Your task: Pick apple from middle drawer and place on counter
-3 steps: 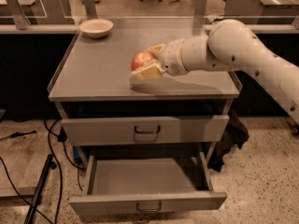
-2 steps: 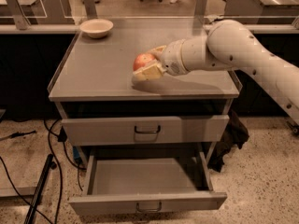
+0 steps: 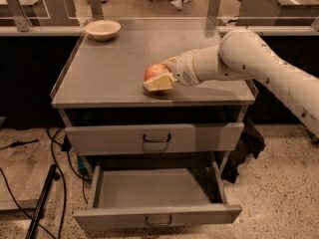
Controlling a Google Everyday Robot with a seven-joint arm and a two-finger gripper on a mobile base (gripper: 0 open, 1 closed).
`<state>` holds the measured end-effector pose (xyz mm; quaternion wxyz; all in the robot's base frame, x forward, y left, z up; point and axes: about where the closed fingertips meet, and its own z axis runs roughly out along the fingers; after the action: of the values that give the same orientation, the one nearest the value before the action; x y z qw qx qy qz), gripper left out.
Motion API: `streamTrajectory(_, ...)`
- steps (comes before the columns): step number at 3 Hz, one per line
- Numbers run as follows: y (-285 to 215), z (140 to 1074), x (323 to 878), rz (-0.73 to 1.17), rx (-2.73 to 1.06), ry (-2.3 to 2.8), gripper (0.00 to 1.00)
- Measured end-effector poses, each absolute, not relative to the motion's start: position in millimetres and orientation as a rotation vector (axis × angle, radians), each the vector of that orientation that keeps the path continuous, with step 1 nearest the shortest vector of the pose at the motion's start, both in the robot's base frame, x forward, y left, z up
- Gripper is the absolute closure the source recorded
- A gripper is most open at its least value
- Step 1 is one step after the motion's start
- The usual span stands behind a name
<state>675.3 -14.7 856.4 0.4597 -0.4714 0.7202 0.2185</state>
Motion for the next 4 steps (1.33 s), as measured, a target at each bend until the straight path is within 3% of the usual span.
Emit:
streamTrajectory(1,-14.2,842.5,675.0,0.565,-1.143,1.798,1.0)
streamTrajectory(4,-14.1,842.5,675.0,0.565,-1.143,1.798,0.34)
